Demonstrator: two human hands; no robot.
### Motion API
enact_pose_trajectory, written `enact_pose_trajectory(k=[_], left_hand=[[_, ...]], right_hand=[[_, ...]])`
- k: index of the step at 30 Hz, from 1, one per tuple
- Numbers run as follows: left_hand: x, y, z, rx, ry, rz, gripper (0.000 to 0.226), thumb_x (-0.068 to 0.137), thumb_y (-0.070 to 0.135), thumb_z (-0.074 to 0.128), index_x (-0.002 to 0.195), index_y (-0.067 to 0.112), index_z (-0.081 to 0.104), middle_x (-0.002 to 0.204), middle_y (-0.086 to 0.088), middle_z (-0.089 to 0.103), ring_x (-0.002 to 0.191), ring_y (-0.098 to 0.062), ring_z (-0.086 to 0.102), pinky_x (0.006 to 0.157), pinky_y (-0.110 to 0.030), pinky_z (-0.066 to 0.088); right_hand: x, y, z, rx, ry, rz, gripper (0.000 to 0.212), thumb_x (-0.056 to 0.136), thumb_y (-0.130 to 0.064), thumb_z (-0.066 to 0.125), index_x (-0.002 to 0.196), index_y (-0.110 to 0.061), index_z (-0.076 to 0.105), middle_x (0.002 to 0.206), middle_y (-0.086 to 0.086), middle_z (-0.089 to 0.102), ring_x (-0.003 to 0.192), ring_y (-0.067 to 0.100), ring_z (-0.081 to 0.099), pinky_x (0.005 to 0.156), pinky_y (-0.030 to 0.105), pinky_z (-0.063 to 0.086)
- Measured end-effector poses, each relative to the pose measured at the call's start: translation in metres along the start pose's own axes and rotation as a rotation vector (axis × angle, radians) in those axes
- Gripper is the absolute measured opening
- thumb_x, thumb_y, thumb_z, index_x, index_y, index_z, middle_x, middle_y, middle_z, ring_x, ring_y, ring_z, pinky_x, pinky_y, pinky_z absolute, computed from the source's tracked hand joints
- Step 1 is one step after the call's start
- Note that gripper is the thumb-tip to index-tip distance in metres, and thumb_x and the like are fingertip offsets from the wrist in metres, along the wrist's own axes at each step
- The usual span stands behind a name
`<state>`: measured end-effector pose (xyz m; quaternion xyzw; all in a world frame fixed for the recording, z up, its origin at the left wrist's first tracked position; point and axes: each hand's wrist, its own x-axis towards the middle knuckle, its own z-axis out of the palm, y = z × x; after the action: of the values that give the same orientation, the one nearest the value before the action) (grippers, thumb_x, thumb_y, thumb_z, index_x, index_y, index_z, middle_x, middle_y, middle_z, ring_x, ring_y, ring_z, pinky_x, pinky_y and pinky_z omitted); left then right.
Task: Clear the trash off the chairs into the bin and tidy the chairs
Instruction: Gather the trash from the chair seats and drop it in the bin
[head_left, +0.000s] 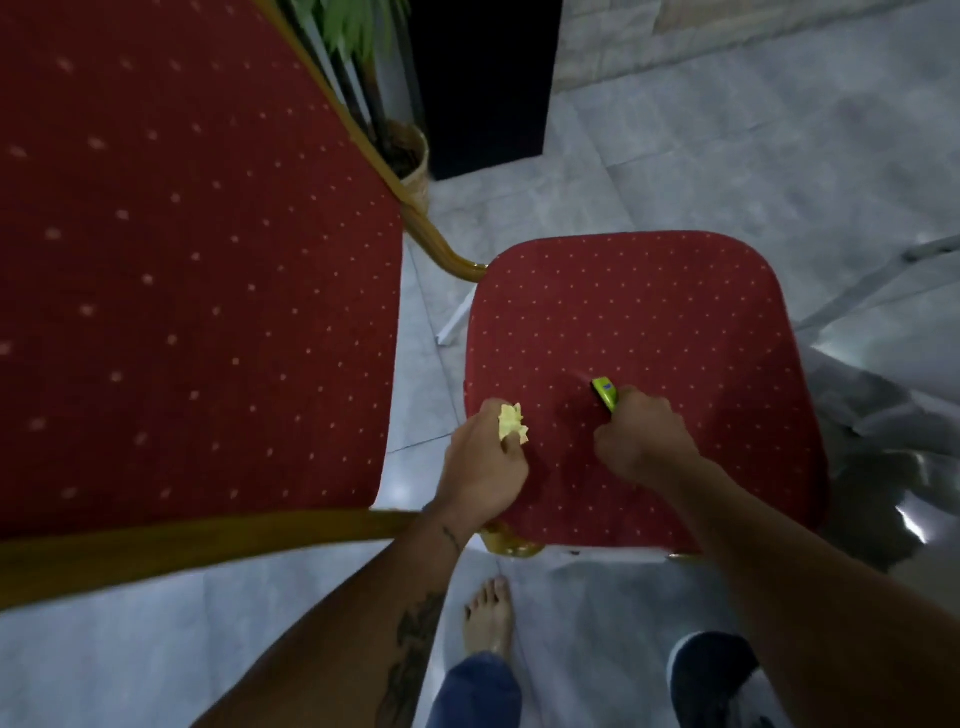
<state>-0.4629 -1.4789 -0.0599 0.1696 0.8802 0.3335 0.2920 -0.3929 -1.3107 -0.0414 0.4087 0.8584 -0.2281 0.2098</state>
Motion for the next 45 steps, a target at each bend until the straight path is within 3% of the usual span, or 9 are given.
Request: enact_pose_trajectory(k=[6, 12, 16, 22, 26, 32, 37, 42, 45], left_hand=[[-0.072, -0.02, -0.002, -0.192, -0.051, -0.13, 0.014, 0.082, 0.024, 0.056, 0.094, 0.028, 0.06, 0.084, 0.004, 0.069, 0.077, -0.015, 0.066, 0.068, -0.032, 0.056], [-0.146, -0.086, -0.011, -0.327, -0.012, -0.371, 0.017, 0.076, 0.017, 0.063, 0.093, 0.022, 0.062, 0.089, -0.007, 0.069, 0.08, -0.025, 0.071, 0.074, -0.048, 0.062], [-0.159, -0.144, -0.011, -0.358, 0.091, -0.521, 0.029, 0.057, 0.034, 0.073, 0.079, 0.019, 0.062, 0.092, -0.012, 0.072, 0.088, -0.032, 0.071, 0.08, -0.053, 0.059], [-0.119, -0.225, 0.016, -0.315, 0.162, -0.503, 0.026, 0.075, 0.033, 0.076, 0.092, 0.019, 0.061, 0.09, -0.013, 0.07, 0.079, -0.03, 0.072, 0.077, -0.049, 0.061], [-0.063, -0.312, 0.05, -0.104, 0.13, -0.396, 0.054, 0.084, 0.024, 0.064, 0.136, 0.03, 0.05, 0.116, -0.011, 0.067, 0.101, -0.03, 0.068, 0.093, -0.042, 0.055], [0.021, -0.41, 0.089, 0.289, -0.039, -0.255, 0.078, 0.077, 0.015, 0.059, 0.151, 0.023, 0.035, 0.144, -0.015, 0.043, 0.129, -0.035, 0.048, 0.107, -0.04, 0.041], [0.059, -0.454, 0.124, 0.674, -0.252, -0.093, 0.078, 0.065, 0.024, 0.047, 0.141, 0.036, 0.032, 0.15, -0.003, 0.031, 0.13, -0.04, 0.041, 0.095, -0.051, 0.049], [0.041, -0.451, 0.157, 0.836, -0.175, -0.109, 0.055, 0.08, 0.006, 0.056, 0.133, 0.011, 0.041, 0.133, -0.011, 0.033, 0.109, -0.039, 0.048, 0.079, -0.042, 0.052], [0.026, -0.454, 0.162, 0.705, -0.211, -0.189, 0.046, 0.077, 0.01, 0.059, 0.122, 0.009, 0.047, 0.125, -0.014, 0.04, 0.106, -0.04, 0.056, 0.082, -0.041, 0.051]], right_hand=[[-0.053, 0.0, 0.026, 0.292, -0.078, -0.113, 0.017, 0.082, -0.014, 0.054, 0.099, -0.009, 0.057, 0.093, 0.017, 0.066, 0.087, 0.038, 0.062, 0.073, 0.036, 0.048], [-0.107, 0.0, 0.05, 0.337, -0.124, -0.145, 0.018, 0.081, -0.012, 0.057, 0.099, -0.013, 0.059, 0.088, 0.011, 0.065, 0.084, 0.033, 0.064, 0.067, 0.031, 0.046], [-0.135, -0.009, 0.086, 0.527, -0.242, -0.162, 0.005, 0.086, -0.017, 0.061, 0.088, -0.021, 0.06, 0.068, 0.0, 0.058, 0.059, 0.017, 0.054, 0.059, 0.028, 0.044], [-0.142, -0.021, 0.198, 0.6, -0.377, -0.231, 0.011, 0.085, -0.008, 0.053, 0.088, -0.019, 0.055, 0.069, -0.001, 0.051, 0.057, 0.014, 0.047, 0.053, 0.025, 0.038], [-0.109, -0.028, 0.288, 0.584, -0.369, -0.287, 0.011, 0.083, -0.011, 0.052, 0.087, -0.022, 0.055, 0.075, -0.002, 0.055, 0.061, 0.015, 0.05, 0.054, 0.027, 0.04], [-0.043, -0.023, 0.37, 0.522, -0.331, -0.332, 0.009, 0.082, -0.012, 0.052, 0.087, -0.019, 0.055, 0.076, -0.001, 0.057, 0.062, 0.017, 0.051, 0.058, 0.029, 0.043], [-0.008, -0.02, 0.394, 0.504, -0.325, -0.368, 0.009, 0.083, -0.015, 0.052, 0.09, -0.019, 0.056, 0.078, 0.001, 0.06, 0.068, 0.019, 0.056, 0.061, 0.03, 0.046], [-0.005, -0.021, 0.401, 0.518, -0.36, -0.36, 0.012, 0.083, -0.017, 0.051, 0.094, -0.023, 0.055, 0.082, -0.001, 0.058, 0.069, 0.016, 0.055, 0.06, 0.026, 0.041], [-0.01, -0.014, 0.396, 0.503, -0.389, -0.318, 0.013, 0.081, -0.017, 0.052, 0.092, -0.023, 0.053, 0.08, -0.001, 0.055, 0.066, 0.016, 0.05, 0.055, 0.026, 0.037]])
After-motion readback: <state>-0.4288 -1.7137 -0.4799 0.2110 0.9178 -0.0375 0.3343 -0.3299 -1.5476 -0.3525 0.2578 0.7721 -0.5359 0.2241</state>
